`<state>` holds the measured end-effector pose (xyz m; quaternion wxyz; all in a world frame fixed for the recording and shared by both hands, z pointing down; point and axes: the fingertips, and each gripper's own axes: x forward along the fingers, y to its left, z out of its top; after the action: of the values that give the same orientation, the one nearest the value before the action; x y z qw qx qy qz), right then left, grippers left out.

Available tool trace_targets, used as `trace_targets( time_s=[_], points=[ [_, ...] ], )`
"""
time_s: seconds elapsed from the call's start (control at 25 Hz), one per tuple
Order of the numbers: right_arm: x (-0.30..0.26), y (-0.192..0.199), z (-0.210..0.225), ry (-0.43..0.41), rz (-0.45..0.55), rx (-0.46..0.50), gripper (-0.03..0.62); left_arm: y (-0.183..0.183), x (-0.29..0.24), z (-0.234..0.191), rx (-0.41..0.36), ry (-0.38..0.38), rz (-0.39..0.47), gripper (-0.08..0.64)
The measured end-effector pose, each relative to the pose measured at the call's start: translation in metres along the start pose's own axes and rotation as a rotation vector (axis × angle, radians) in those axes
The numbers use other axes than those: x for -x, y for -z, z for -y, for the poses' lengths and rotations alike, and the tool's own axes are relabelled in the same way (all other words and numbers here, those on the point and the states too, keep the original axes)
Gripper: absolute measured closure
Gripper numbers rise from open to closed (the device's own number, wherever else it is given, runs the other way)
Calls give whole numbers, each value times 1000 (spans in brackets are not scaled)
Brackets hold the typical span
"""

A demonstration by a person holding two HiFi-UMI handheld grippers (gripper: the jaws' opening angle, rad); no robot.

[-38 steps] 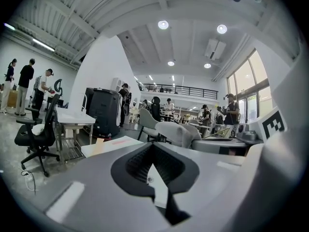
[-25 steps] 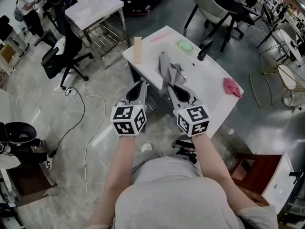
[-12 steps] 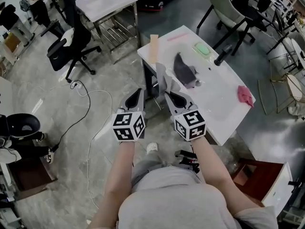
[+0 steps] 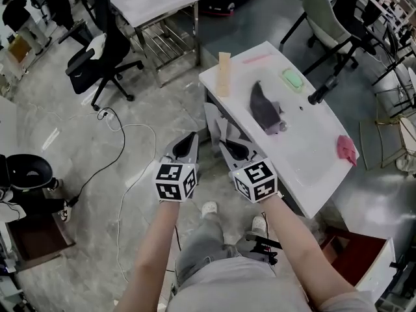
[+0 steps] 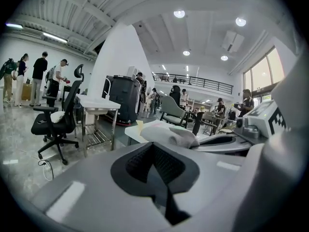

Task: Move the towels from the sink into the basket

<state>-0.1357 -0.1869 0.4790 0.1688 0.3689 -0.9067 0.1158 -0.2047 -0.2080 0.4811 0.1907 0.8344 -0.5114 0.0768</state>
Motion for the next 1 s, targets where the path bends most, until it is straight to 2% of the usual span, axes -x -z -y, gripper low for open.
trace_targets(
  time_s=[0.4,0.64,0.84,1.0],
  points=[
    [-47,38,-1,-58,-74,-20,565,33,-26,-18,-1,28,-51,558],
    [-79,70,-3,-76,-120,-30,565,62,-34,-47,-13,-14,-48,558],
    [-104,107,-8,-88,-172,-26,565,95,-38,-75,22,-67,-66,557],
    [-123,139,-4,-69,-200,-62,565,126,-40,-92,35,-107,-100,557]
  ],
)
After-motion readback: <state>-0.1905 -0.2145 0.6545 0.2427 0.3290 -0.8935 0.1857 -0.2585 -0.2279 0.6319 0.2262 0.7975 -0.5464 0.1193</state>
